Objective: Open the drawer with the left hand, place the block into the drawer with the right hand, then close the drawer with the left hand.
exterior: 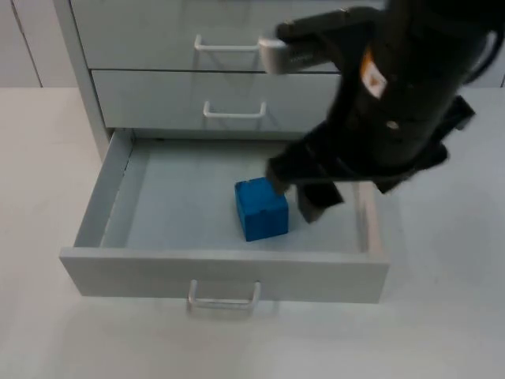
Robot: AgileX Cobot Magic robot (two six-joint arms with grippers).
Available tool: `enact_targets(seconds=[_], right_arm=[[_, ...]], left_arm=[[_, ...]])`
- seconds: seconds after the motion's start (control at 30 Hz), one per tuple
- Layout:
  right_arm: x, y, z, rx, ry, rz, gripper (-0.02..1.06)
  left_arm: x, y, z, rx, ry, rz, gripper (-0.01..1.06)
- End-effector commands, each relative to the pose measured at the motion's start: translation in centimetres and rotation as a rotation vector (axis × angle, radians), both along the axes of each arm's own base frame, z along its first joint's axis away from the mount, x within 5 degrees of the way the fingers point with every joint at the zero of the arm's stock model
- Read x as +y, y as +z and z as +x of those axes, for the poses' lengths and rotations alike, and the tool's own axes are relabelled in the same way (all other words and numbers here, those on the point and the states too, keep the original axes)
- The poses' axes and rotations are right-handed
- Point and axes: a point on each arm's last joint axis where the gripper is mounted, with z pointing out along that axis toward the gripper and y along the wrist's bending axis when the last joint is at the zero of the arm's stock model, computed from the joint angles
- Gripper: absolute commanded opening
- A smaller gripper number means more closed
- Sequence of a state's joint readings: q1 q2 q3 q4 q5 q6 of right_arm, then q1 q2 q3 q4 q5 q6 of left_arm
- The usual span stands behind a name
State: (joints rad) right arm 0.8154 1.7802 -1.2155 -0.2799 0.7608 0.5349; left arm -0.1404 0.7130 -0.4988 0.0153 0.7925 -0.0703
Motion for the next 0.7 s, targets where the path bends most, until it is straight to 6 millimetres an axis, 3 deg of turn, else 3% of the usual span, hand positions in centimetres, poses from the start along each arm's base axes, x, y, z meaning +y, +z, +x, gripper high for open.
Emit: enact_targets(seconds=[0.0, 0.37, 0.5, 0.57, 0.67], right_arm=[[-1.7, 0.2, -0.4, -0.008, -0.007, 0.009, 0.7], [-10.1, 0.2, -1.6, 0.003, -0.146, 0.037, 0.7], [-14.4, 0.8, -1.9, -0.016, -0.239, 0.031, 0.7], [-14.8, 1.0, -1.9, -0.02, -0.247, 0.033, 0.7], [-18.0, 2.0, -2.3, -0.004, -0.316, 0.025, 0.7]], left_arm=[[0.1, 0.0, 0.0, -0.012, 0.009, -0.003, 1.05], [0.0, 0.0, 0.0, -0.012, 0.009, -0.005, 1.05], [0.0, 0.0, 0.0, -0.012, 0.009, -0.005, 1.05], [0.0, 0.0, 0.0, -0.012, 0.009, -0.005, 1.05], [0.0, 0.0, 0.0, -0.012, 0.009, -0.005, 1.05]])
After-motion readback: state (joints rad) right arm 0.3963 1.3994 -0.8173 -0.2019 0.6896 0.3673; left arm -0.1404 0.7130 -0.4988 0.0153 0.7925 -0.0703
